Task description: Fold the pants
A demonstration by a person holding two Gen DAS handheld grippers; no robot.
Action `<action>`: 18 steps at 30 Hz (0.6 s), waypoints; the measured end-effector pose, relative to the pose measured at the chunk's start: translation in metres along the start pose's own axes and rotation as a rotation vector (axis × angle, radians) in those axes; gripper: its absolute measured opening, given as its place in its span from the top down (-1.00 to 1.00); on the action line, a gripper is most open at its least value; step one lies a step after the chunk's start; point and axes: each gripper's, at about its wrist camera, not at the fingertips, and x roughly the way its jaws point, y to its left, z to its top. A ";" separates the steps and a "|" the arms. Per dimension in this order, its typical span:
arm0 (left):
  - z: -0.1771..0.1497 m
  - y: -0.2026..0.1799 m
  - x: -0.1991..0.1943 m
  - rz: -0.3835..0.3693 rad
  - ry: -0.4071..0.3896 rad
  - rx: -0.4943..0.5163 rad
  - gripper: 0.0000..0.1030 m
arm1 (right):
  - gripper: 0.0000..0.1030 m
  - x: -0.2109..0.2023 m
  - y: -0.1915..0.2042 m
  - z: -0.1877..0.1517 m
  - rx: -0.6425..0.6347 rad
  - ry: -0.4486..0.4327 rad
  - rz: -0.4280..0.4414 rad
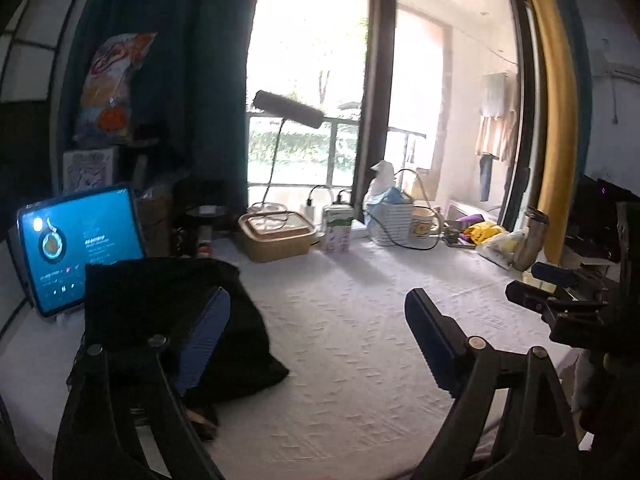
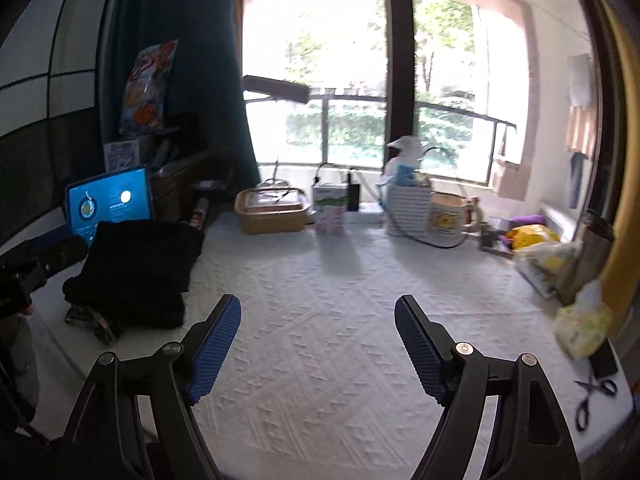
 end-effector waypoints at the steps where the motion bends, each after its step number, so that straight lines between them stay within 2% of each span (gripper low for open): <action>1: 0.001 -0.005 -0.002 -0.008 -0.004 0.004 -0.73 | -0.58 -0.005 -0.002 0.000 0.004 -0.009 -0.006; 5: 0.010 -0.022 -0.011 -0.005 -0.014 0.014 -0.73 | -0.59 -0.031 -0.013 0.003 0.016 -0.054 -0.037; 12: 0.024 -0.043 -0.043 0.020 -0.120 0.080 -0.74 | -0.69 -0.073 -0.016 0.012 0.018 -0.139 -0.072; 16: 0.029 -0.044 -0.062 0.045 -0.195 0.093 -0.95 | -0.75 -0.095 -0.013 0.016 0.016 -0.186 -0.086; 18: 0.032 -0.044 -0.070 0.056 -0.233 0.097 -0.98 | -0.77 -0.101 -0.012 0.018 0.011 -0.197 -0.093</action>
